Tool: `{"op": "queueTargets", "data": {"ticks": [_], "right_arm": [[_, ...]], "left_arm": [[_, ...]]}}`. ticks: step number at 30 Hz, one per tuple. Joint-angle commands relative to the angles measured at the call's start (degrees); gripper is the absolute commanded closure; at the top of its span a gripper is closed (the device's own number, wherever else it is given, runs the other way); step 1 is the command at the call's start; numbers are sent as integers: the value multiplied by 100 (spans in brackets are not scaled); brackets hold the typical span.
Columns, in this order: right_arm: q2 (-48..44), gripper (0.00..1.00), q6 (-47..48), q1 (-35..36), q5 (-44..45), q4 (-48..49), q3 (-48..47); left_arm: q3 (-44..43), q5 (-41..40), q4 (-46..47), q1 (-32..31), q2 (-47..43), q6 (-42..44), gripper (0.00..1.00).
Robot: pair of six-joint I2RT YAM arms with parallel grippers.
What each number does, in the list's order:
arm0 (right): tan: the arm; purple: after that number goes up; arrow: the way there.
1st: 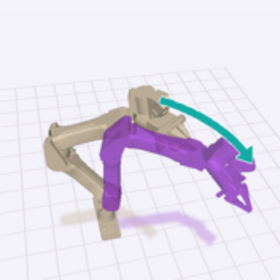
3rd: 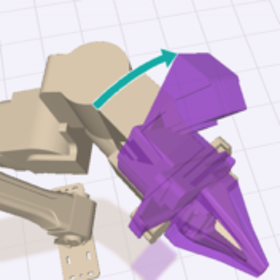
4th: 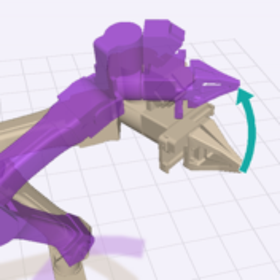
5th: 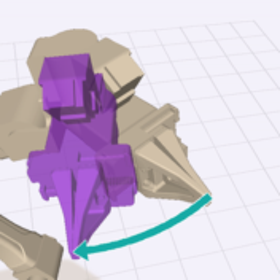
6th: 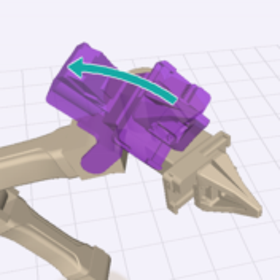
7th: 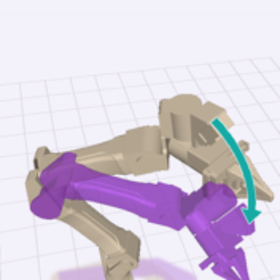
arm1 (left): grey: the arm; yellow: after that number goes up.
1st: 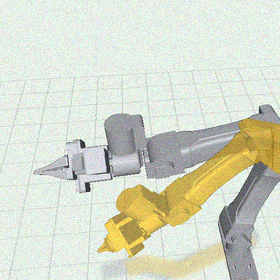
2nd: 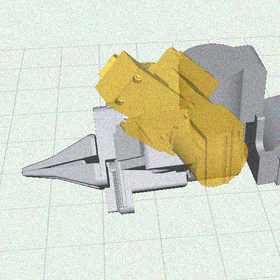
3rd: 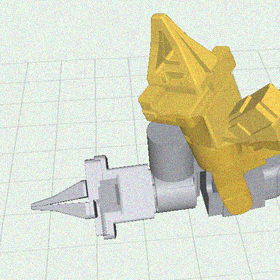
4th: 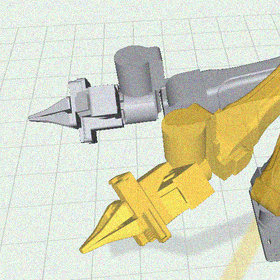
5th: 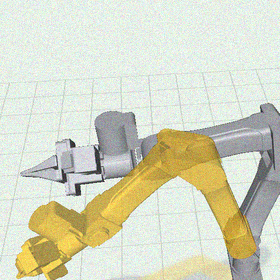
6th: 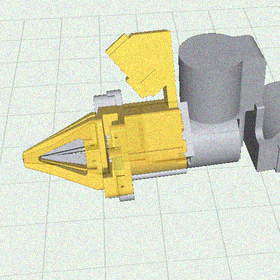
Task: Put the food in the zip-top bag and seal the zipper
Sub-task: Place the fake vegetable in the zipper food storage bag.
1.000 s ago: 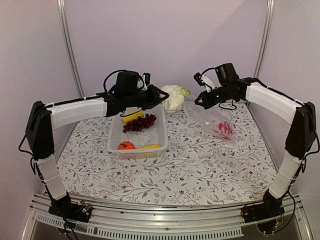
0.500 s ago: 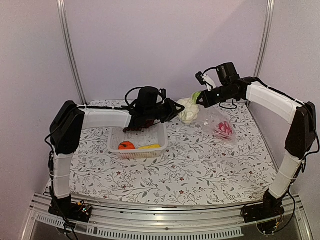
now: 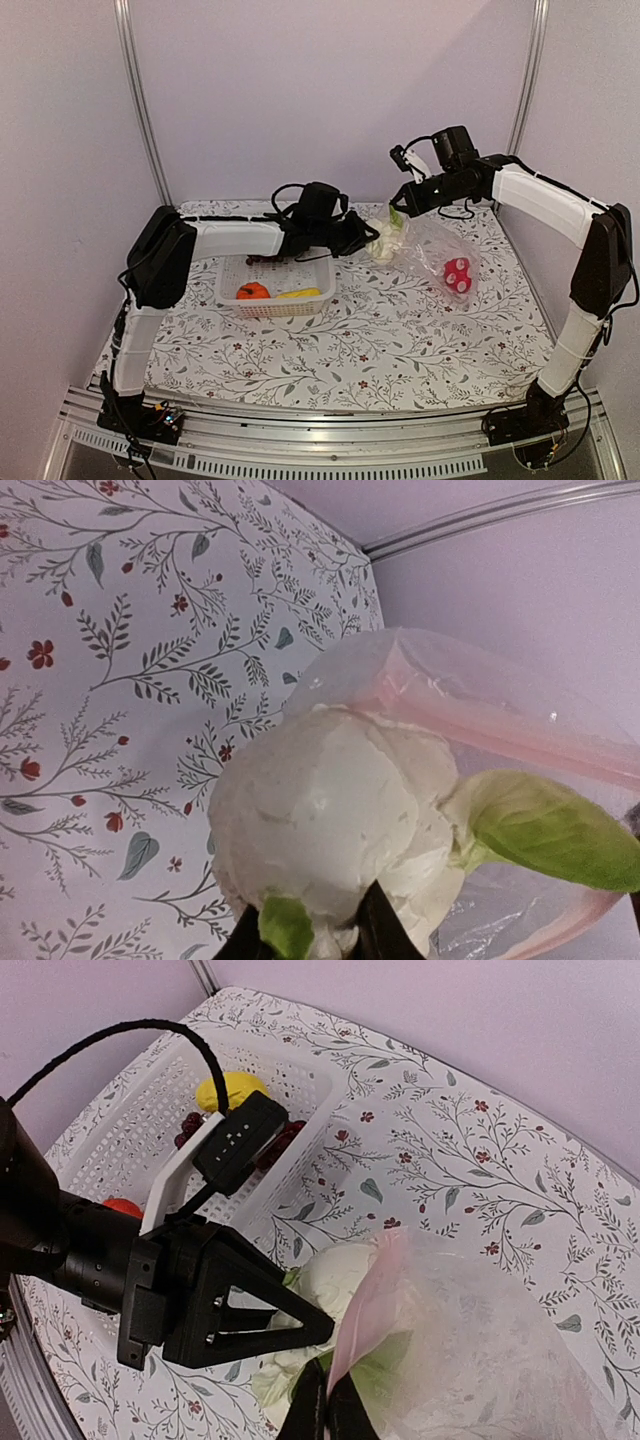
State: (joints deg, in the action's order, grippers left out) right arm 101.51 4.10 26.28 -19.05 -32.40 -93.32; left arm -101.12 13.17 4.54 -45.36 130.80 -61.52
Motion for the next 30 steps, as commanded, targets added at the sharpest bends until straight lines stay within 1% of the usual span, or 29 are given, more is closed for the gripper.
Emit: {"op": "queueTargets", "data": {"ticks": [1,8,12,16,19,21,23,25,30], "right_arm": [[-97,100,210,226,-390,43,34],[151,100,356,540,-325,-63,7],[158,100,401,588,-286,-107,-71],[102,100,450,588,-176,-118,7],[63,100,485,588,-373,-68,24],[23,100,480,588,-649,-27,-31],[3,100,441,593,-962,-73,-200],[-40,100,419,589,-1219,-113,-363],[-213,100,447,421,-1266,-108,-431]], "left_arm": [[-173,9,-385,-77,-43,280,100],[-192,-92,-432,-60,-664,642,100],[58,383,-122,152,-931,346,100],[246,633,86,295,-1121,227,100],[55,595,69,252,-972,118,100],[-429,400,-344,135,-708,177,100],[-693,199,-717,51,-447,144,100],[-774,29,-870,25,-234,70,100],[-575,-257,-824,65,-192,-21,100]]}}
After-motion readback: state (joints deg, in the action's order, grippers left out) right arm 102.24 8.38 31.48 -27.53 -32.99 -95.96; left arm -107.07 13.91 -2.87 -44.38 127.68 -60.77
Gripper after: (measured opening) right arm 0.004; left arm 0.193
